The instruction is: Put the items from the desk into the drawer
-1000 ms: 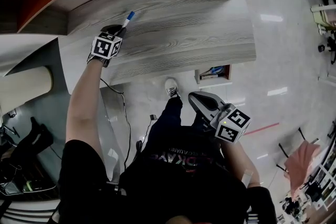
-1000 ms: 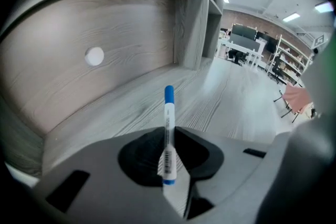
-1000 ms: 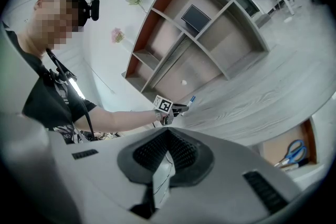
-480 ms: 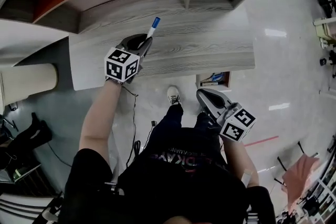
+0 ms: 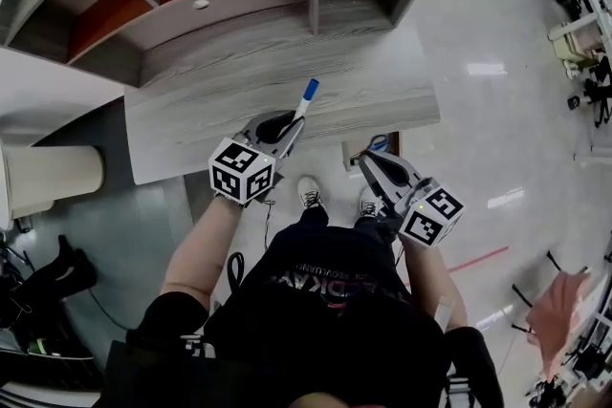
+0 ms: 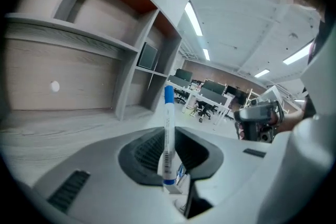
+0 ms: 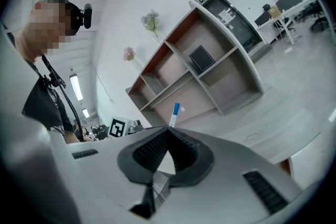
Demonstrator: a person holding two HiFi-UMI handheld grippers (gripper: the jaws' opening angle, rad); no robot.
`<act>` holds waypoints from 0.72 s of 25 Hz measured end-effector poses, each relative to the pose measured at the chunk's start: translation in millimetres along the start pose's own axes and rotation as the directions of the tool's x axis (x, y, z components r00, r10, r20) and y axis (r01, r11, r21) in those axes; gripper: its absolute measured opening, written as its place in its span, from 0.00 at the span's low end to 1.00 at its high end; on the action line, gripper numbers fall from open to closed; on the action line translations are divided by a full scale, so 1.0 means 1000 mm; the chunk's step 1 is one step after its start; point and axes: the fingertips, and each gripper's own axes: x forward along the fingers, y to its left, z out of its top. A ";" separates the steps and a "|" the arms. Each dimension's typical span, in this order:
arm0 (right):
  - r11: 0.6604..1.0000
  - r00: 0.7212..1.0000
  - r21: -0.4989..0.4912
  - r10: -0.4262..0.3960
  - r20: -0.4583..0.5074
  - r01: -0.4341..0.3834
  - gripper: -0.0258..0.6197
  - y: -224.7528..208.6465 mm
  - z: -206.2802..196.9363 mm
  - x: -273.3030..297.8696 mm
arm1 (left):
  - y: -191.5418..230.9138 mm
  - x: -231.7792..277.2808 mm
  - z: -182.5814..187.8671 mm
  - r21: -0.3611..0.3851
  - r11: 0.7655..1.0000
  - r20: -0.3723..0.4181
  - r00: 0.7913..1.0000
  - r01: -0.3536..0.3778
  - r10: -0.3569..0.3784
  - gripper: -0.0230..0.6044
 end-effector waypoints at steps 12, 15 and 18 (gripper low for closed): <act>0.995 0.994 -0.043 -0.082 0.079 0.085 0.07 -0.017 0.031 -0.049 | -0.077 0.009 0.005 -0.002 0.997 0.008 0.997 0.077 -0.077 0.15; 0.997 0.996 -0.047 -0.065 0.060 0.068 0.07 -0.020 0.027 -0.060 | -0.092 0.012 0.003 -0.013 0.998 0.023 0.997 0.068 -0.068 0.15; 0.998 0.998 -0.049 -0.038 0.040 0.040 0.07 -0.024 0.026 -0.072 | -0.109 0.016 0.001 -0.021 0.999 0.036 0.998 0.045 -0.044 0.15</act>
